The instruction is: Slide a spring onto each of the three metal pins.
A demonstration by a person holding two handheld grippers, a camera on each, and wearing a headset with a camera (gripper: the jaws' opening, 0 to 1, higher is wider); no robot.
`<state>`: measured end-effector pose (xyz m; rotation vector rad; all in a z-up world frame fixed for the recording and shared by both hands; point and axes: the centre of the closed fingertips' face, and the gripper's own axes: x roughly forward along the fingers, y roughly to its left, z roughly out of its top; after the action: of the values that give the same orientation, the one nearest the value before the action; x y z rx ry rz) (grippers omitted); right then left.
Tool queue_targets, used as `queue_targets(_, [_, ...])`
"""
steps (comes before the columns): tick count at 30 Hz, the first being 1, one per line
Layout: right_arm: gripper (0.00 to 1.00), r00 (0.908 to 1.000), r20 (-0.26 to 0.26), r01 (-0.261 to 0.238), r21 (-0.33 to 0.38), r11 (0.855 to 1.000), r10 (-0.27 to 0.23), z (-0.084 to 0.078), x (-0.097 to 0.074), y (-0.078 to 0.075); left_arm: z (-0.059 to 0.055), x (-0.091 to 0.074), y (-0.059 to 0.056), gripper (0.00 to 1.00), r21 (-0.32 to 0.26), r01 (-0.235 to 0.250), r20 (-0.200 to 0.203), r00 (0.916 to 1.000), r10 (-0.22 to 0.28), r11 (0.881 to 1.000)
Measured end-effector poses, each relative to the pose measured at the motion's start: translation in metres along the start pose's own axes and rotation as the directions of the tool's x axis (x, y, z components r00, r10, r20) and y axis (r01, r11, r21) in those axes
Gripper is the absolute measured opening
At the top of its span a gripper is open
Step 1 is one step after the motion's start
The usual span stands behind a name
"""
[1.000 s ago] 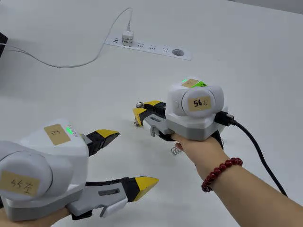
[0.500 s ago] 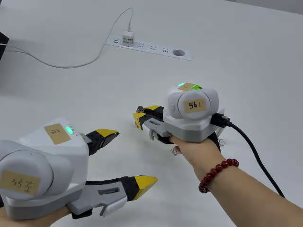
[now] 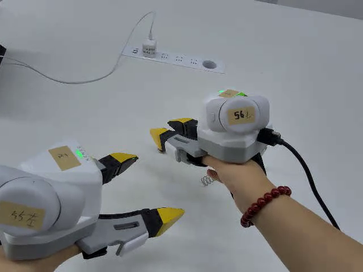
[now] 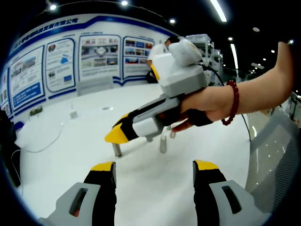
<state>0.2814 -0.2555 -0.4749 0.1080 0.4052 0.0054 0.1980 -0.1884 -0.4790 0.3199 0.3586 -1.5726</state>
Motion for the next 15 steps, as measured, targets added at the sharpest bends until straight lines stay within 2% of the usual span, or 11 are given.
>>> queue_targets(7, [0.34,0.9999,0.011,-0.008,0.004,1.0,0.008,0.01,-0.016,0.001,0.004,0.0,0.002,0.69,0.015,-0.005,0.001,1.0,0.005,1.0])
queue_targets(13, [0.44,1.0,-0.007,-0.004,0.028,1.0,0.004,0.011,-0.031,-0.001,0.006,0.001,0.003,0.69,0.017,-0.011,-0.002,0.9999,0.011,1.0])
queue_targets(15, [0.44,1.0,-0.004,-0.001,0.021,1.0,0.001,0.012,-0.036,-0.002,0.008,0.002,0.003,0.69,0.02,-0.012,0.0,0.9999,0.012,1.0])
